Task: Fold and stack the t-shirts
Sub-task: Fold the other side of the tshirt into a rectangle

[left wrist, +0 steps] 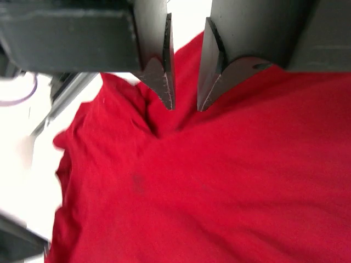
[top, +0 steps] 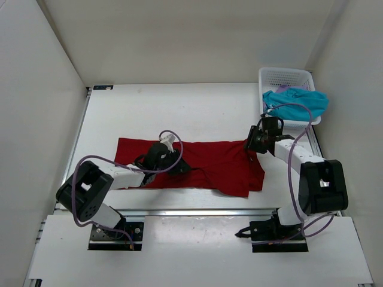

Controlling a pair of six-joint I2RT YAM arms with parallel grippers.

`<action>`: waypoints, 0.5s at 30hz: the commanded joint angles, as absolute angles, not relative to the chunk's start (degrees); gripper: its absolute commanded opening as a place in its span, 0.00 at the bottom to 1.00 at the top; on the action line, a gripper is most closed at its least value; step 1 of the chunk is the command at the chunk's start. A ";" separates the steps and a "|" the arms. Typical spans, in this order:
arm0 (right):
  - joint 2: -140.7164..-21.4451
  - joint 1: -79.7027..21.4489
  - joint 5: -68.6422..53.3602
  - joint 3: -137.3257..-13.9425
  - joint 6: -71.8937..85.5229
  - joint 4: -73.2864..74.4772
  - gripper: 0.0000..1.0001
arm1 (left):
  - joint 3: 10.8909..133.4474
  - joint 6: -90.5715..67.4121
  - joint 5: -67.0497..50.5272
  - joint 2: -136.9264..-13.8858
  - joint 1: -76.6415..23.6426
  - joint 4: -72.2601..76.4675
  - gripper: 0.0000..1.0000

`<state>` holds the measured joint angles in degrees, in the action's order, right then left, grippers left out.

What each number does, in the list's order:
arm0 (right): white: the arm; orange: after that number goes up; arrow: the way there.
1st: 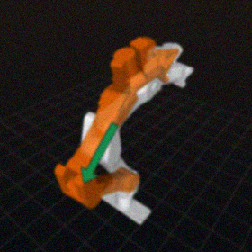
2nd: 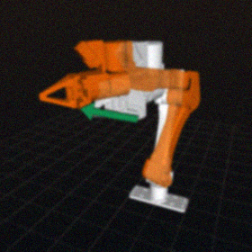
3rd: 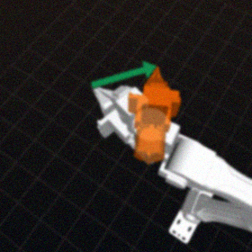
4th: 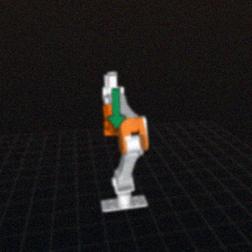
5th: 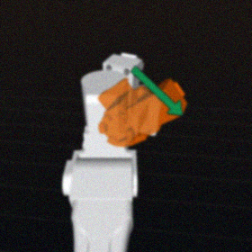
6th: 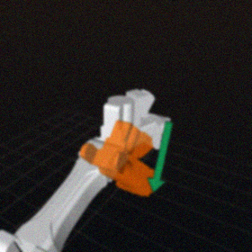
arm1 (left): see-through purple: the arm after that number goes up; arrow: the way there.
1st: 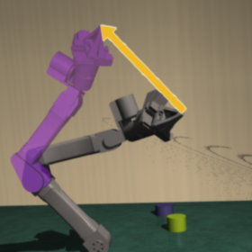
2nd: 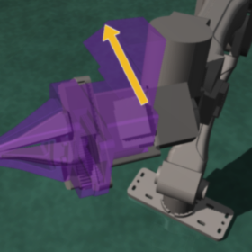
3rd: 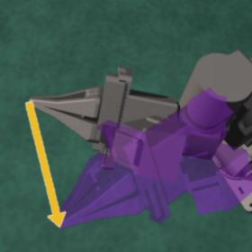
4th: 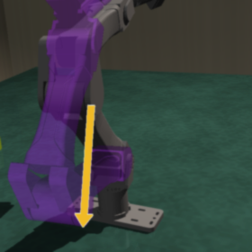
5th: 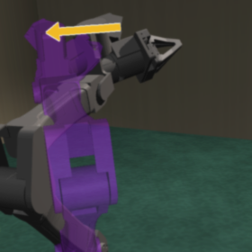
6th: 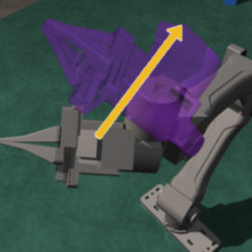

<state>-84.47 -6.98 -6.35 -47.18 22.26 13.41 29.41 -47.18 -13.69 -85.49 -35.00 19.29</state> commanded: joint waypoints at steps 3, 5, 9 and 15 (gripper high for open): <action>-86.31 -7.73 -7.30 -49.74 22.32 10.11 0.37 | 29.18 -43.77 -12.21 -85.16 -36.48 18.72 0.33; -87.44 -8.18 -7.47 -50.62 21.89 10.28 0.37 | 28.30 -43.94 -12.92 -86.30 -35.42 19.86 0.34; -90.17 -9.23 -4.39 -53.87 21.01 12.39 0.40 | 27.95 -43.24 -13.71 -87.10 -33.58 20.04 0.33; -91.50 -9.93 2.10 -55.46 20.74 15.82 0.08 | 26.72 -43.77 -13.97 -87.80 -33.23 21.71 0.33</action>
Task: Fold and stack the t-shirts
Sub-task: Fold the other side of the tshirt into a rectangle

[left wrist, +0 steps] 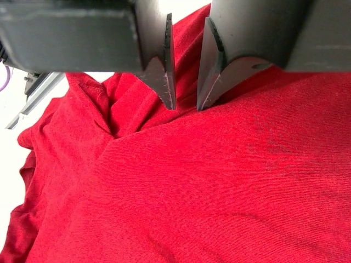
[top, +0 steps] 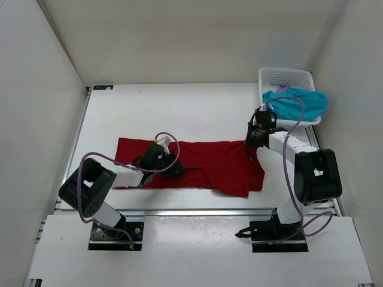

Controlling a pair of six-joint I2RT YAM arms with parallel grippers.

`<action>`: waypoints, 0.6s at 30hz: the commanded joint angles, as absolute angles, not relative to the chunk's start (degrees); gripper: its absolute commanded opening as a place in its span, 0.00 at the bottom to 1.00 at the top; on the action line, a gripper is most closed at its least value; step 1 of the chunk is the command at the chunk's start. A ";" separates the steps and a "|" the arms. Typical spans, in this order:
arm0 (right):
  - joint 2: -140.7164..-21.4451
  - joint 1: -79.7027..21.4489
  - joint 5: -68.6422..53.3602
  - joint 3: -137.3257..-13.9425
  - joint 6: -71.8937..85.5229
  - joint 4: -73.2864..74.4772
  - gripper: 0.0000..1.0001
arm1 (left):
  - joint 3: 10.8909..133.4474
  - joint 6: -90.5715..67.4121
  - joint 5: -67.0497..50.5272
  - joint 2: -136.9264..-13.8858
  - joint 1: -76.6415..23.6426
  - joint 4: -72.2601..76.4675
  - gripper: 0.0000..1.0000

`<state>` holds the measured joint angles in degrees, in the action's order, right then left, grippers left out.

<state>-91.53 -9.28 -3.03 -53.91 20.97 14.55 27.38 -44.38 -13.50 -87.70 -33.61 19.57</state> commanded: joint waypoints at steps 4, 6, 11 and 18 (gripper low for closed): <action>-91.50 -6.51 0.97 -53.70 21.62 15.03 0.00 | 24.70 -45.52 -16.08 -88.86 -30.77 24.60 0.33; -90.88 -5.19 0.53 -52.56 22.41 14.15 0.00 | 22.95 -46.23 -16.61 -88.77 -29.19 26.01 0.33; -92.45 2.36 -18.24 -50.44 27.50 1.78 0.00 | 19.34 -48.77 -18.28 -87.63 -23.92 29.35 0.33; -101.07 2.20 -21.55 -63.62 26.01 3.08 0.02 | 17.06 -47.72 -17.31 -84.82 -21.18 28.39 0.33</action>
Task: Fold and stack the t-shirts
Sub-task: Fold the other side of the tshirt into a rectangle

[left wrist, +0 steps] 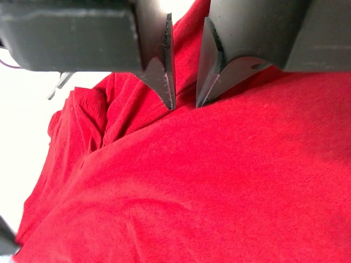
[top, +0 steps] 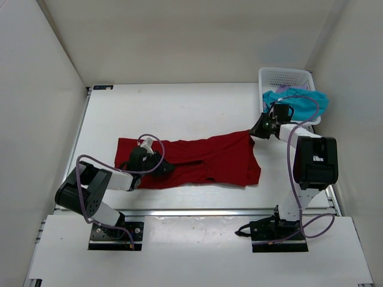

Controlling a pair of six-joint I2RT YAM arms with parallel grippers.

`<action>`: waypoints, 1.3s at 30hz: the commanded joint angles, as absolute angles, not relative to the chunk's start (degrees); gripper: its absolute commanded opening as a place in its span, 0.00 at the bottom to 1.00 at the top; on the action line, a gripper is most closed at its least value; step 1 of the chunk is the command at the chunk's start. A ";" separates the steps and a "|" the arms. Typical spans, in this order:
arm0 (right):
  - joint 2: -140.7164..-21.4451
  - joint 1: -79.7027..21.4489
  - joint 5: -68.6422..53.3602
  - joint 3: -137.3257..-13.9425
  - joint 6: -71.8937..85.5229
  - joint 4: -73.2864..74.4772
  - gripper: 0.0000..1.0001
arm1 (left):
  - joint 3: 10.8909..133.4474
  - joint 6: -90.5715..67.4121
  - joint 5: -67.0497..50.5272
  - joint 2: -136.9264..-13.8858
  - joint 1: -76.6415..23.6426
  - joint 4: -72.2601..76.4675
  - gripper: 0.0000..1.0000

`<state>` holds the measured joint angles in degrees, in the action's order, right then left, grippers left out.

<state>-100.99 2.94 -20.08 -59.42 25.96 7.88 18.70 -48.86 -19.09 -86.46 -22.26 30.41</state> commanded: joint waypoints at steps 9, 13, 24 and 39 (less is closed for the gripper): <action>-99.76 2.64 -16.44 -58.88 26.19 3.07 0.25 | 17.40 -48.17 -18.11 -80.43 -21.79 26.64 0.34; -92.40 0.18 -10.03 -58.54 24.70 5.97 0.44 | 20.73 -46.94 -16.44 -76.47 -24.08 22.60 0.36; -80.51 -10.19 -13.98 -38.43 28.04 0.44 0.00 | 23.10 -49.40 -16.97 -75.76 -19.08 24.35 0.37; -81.56 -3.16 -16.79 -27.32 37.26 -8.18 0.00 | 18.91 -70.74 -25.04 -97.46 8.16 45.24 0.34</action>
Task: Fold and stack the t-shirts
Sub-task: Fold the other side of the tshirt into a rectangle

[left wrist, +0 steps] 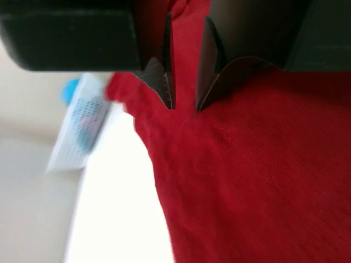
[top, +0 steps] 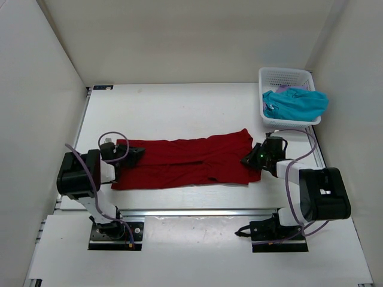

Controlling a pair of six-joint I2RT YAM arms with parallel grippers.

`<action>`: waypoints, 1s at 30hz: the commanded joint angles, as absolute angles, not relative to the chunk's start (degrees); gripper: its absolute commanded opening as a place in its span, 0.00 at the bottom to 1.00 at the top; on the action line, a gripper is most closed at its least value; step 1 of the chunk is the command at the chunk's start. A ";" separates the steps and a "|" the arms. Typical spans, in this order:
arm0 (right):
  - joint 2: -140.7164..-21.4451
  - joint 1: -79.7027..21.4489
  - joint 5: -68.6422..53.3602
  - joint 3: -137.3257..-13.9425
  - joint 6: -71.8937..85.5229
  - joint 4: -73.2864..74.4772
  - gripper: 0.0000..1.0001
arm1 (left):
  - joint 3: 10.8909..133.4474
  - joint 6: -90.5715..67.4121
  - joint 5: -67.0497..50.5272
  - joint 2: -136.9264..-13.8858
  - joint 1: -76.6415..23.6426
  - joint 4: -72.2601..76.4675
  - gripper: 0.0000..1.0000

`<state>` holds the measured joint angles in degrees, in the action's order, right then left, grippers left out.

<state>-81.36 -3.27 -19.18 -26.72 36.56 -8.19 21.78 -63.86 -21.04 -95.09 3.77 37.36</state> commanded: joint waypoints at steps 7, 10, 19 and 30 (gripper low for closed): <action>-76.73 -10.36 -11.27 -36.37 35.34 -3.70 0.22 | 18.80 -69.27 -21.01 -87.57 6.17 40.72 0.34; -80.31 -12.47 -7.92 -43.04 32.53 -2.81 0.24 | 23.18 -62.24 -14.25 -80.88 0.72 31.94 0.37; -103.87 -11.43 -2.55 -62.47 25.06 1.91 0.23 | 33.13 -58.53 -16.85 -92.07 -0.19 28.91 0.37; -106.61 -3.43 -0.70 -59.76 25.40 5.19 0.03 | 26.90 -69.69 -23.91 -104.06 12.29 40.69 0.34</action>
<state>-107.31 -5.43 -4.12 -61.69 26.72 3.77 29.04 -67.61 -23.53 -103.22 9.85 39.09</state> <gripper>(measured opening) 0.030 0.339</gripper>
